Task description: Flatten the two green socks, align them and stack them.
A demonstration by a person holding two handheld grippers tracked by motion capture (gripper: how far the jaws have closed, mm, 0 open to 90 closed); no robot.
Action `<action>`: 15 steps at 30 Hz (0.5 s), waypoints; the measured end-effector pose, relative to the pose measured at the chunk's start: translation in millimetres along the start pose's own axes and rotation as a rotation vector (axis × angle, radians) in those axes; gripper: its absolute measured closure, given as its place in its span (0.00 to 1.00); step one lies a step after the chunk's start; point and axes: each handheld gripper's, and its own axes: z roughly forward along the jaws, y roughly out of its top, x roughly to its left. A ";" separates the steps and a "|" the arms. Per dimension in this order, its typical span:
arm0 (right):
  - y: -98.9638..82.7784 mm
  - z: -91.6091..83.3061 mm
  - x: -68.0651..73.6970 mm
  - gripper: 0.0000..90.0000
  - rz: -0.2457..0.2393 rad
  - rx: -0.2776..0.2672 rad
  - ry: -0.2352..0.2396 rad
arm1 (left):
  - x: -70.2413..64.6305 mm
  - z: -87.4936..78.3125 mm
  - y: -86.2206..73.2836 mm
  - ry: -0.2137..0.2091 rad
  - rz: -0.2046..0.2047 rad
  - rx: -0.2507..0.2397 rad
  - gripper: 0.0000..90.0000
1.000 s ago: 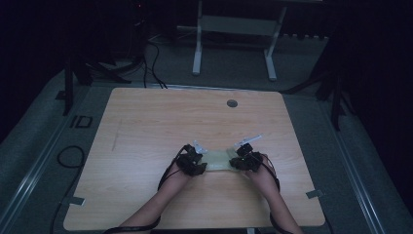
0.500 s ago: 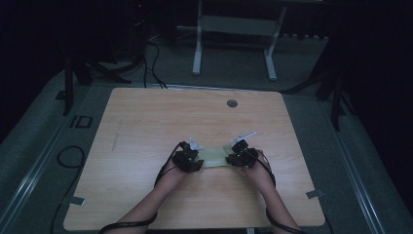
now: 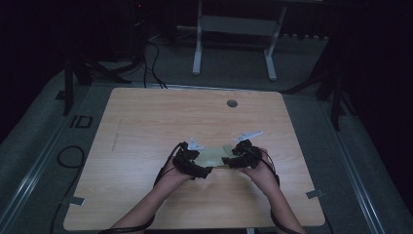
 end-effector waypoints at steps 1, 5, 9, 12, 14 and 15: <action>-0.6 -1.3 0.2 0.29 0.001 0.007 0.009 | -0.2 -1.5 -0.6 0.003 -0.001 -0.014 0.09; -4.6 -5.0 2.3 0.21 -0.015 -0.007 0.040 | -0.3 -5.4 -3.5 0.042 0.007 -0.048 0.02; -8.2 -5.9 1.6 0.16 -0.035 -0.004 0.017 | -0.2 -6.5 -7.6 0.042 0.020 -0.037 0.02; -12.9 -6.1 -0.6 0.15 -0.035 -0.007 -0.004 | 0.3 -7.5 -11.2 0.025 0.033 -0.040 0.02; -14.7 -6.1 -1.5 0.15 -0.042 -0.008 -0.014 | 0.2 -8.7 -15.1 0.027 0.038 -0.045 0.02; -20.9 -7.3 -4.7 0.15 -0.041 -0.018 -0.034 | 0.6 -9.7 -20.1 0.031 0.045 -0.039 0.02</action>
